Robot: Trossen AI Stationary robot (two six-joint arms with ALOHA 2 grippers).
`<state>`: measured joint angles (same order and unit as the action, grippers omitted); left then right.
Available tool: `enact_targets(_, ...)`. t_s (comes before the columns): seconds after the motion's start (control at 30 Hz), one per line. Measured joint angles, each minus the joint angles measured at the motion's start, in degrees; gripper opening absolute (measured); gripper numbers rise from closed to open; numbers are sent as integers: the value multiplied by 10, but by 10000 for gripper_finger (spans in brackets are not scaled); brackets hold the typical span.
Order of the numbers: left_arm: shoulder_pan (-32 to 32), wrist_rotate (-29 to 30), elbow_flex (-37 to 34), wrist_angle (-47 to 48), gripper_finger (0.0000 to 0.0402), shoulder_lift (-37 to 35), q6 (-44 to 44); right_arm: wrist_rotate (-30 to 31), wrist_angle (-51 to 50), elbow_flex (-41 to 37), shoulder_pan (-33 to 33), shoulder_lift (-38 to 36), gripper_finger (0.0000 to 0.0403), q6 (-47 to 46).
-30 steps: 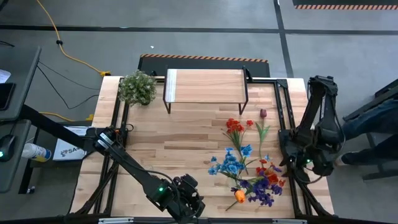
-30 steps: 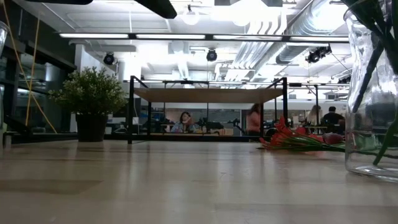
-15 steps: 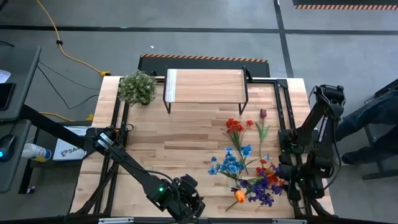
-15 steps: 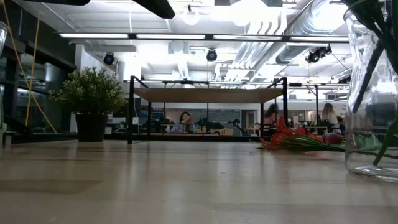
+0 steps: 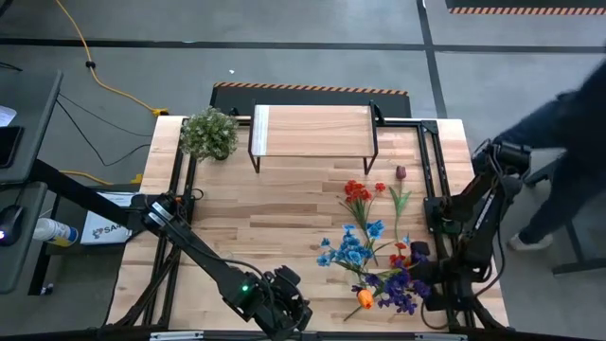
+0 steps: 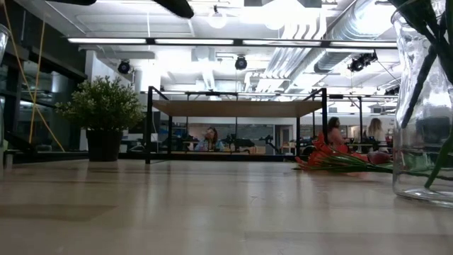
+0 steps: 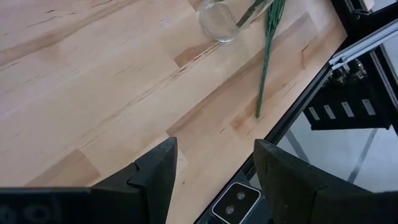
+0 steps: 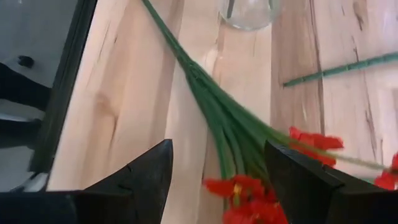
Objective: Pick and place flowers into a vace then onto a shelf
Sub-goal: Put the bottom orange flowers into the left transparent vase
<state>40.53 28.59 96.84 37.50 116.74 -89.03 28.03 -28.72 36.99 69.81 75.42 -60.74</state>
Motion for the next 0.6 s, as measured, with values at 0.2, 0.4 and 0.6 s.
enact_targets(0.2,0,5,0,2,246,-8,0,-11,6,0,-28,17,242,57)
enact_targets(0.4,0,5,0,6,246,-11,0,-25,19,0,-31,39,242,73)
enact_targets(0.6,0,7,0,16,246,-11,0,-17,20,0,-32,58,242,79)
